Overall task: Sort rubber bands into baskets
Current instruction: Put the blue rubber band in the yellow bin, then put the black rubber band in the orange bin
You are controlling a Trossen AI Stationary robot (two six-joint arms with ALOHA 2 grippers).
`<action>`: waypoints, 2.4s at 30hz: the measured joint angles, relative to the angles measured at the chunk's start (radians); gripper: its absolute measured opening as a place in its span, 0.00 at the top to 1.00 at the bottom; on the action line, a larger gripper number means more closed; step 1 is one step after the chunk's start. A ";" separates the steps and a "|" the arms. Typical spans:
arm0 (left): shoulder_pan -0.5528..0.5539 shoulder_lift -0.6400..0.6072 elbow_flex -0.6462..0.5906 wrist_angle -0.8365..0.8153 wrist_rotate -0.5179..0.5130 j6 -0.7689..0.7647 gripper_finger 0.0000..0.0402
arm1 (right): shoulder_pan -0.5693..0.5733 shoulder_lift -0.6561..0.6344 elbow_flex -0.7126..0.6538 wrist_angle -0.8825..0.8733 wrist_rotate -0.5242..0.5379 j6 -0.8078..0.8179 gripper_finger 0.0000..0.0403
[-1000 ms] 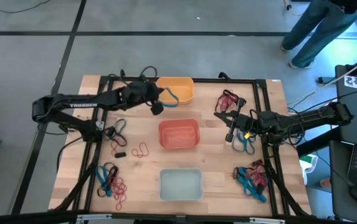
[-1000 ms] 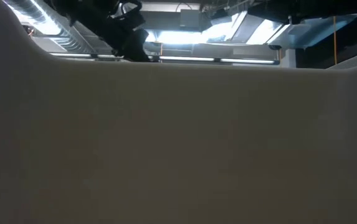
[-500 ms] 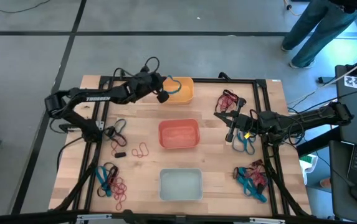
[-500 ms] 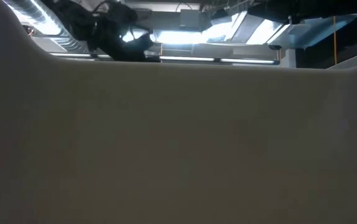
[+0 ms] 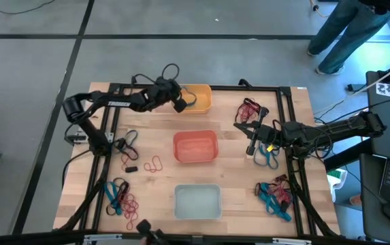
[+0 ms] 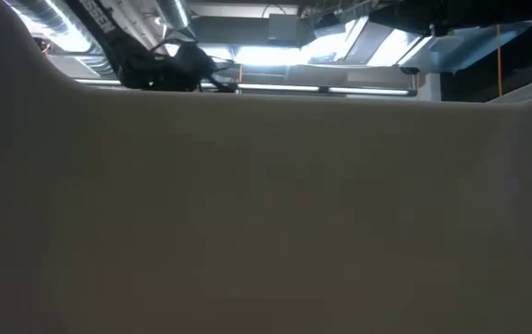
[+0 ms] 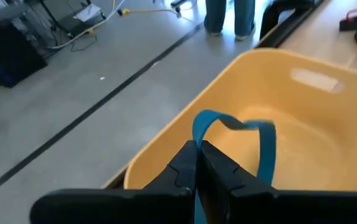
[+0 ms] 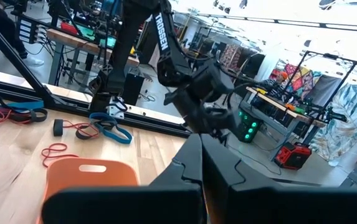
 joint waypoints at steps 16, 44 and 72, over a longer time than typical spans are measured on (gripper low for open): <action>-0.037 -0.171 -0.014 -0.091 0.118 0.020 0.60 | 0.000 0.000 0.000 -0.034 0.039 0.000 1.00; -0.220 -0.616 -0.269 0.060 0.417 0.197 0.66 | -0.146 0.000 0.000 -0.209 0.154 0.254 1.00; -0.220 -0.690 -0.270 -0.033 0.416 0.144 0.66 | -0.415 0.456 0.301 -0.815 -0.109 0.451 1.00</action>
